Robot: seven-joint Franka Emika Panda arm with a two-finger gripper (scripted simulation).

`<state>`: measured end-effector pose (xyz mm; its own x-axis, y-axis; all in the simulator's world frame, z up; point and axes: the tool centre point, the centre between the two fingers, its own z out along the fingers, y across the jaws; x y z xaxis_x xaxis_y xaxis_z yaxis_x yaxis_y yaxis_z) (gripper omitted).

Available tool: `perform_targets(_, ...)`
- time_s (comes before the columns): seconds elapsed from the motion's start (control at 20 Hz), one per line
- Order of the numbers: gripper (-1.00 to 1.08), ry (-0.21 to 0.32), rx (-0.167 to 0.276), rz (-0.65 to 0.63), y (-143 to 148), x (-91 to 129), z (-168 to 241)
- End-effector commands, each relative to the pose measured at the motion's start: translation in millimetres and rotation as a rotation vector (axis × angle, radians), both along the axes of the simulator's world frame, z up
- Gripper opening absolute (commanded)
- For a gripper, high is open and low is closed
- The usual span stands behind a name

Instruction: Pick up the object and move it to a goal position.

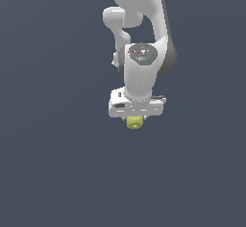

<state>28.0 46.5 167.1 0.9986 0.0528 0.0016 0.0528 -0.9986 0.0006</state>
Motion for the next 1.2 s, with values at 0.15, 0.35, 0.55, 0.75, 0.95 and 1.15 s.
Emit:
perform_targets(0.15,-1.00,0.001,0.000,-0.001,27,24,31)
perform_targets(0.35,-1.00,0.001,0.000,-0.001,41,36,46)
perform_targets(0.55,-1.00,0.001,0.000,-0.001,50,45,56)
perform_targets(0.75,-1.00,0.002,0.001,0.000,55,50,62)
perform_targets(0.95,-1.00,0.002,0.001,0.000,57,53,64)
perform_targets(1.15,-1.00,0.002,0.001,0.000,57,53,64)
